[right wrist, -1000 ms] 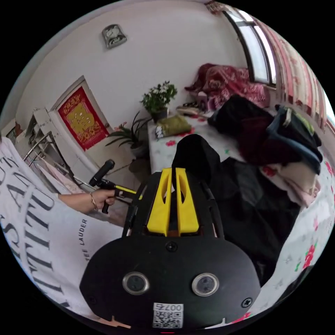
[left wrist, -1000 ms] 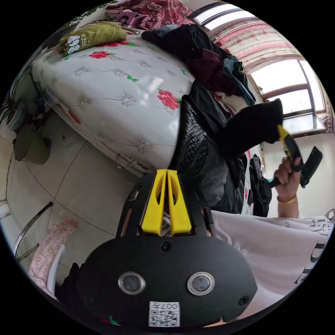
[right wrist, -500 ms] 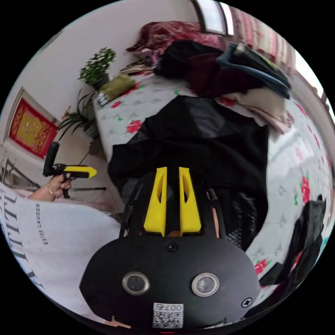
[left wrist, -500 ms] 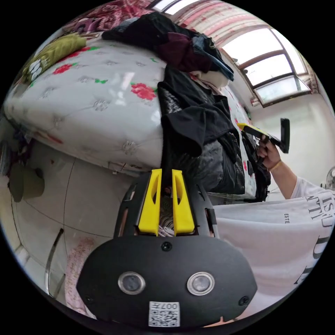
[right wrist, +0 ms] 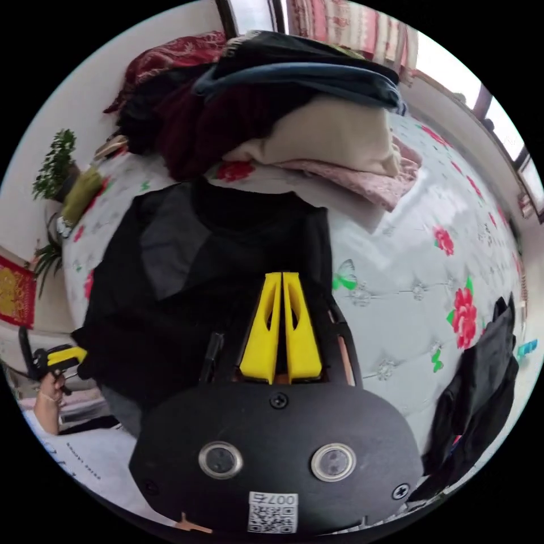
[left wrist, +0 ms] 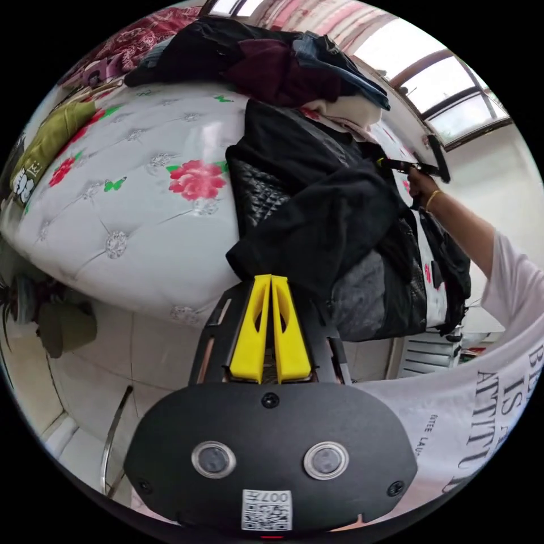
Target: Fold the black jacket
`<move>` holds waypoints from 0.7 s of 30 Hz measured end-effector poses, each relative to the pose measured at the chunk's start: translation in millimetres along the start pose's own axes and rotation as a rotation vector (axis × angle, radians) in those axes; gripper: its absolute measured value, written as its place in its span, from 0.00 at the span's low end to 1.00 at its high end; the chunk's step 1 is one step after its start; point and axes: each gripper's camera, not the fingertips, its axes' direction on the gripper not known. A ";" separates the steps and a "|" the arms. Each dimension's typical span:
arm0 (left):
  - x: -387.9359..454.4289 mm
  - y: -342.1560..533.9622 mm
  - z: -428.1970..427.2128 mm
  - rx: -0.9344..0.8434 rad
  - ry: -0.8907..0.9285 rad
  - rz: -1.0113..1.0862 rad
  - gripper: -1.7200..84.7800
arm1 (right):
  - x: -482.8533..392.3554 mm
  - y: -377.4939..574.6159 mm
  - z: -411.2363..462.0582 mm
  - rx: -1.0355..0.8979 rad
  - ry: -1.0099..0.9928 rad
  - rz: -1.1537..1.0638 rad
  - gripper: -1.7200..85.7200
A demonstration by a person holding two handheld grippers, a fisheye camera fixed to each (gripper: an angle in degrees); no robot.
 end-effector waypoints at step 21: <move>-39.6 133.8 27.1 -0.144 0.045 -0.105 0.18 | 122.4 396.0 -68.8 -0.028 -0.374 0.258 0.07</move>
